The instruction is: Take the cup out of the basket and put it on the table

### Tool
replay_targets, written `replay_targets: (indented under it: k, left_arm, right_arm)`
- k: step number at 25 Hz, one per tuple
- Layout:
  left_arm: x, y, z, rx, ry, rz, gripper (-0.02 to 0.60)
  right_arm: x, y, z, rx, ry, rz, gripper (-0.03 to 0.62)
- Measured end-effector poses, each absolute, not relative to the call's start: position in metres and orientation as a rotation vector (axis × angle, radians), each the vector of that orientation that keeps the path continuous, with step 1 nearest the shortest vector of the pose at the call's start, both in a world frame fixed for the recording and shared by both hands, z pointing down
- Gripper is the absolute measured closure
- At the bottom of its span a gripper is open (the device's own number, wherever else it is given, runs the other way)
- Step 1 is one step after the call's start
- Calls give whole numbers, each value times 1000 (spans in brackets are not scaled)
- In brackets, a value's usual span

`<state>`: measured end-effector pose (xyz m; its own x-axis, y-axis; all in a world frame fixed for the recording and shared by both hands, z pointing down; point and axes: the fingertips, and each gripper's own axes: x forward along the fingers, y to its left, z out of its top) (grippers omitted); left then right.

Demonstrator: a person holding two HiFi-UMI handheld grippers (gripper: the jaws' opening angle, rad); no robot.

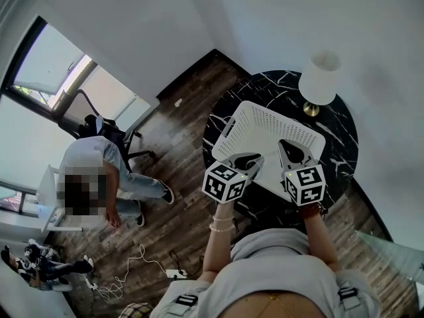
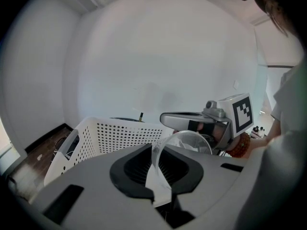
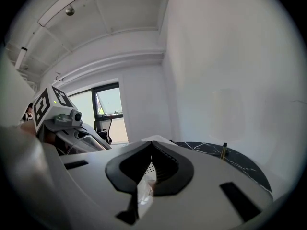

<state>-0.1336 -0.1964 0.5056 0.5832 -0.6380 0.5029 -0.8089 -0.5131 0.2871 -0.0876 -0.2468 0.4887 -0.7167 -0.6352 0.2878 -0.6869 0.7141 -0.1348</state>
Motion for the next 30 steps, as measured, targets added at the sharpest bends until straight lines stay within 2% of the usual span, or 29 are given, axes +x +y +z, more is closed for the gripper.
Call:
replay_targets:
  k: [30]
  left_arm:
    - [-139, -197, 512, 2332, -1085, 469, 538]
  right_arm:
    - [-94, -247, 497, 1083, -2656, 357, 583]
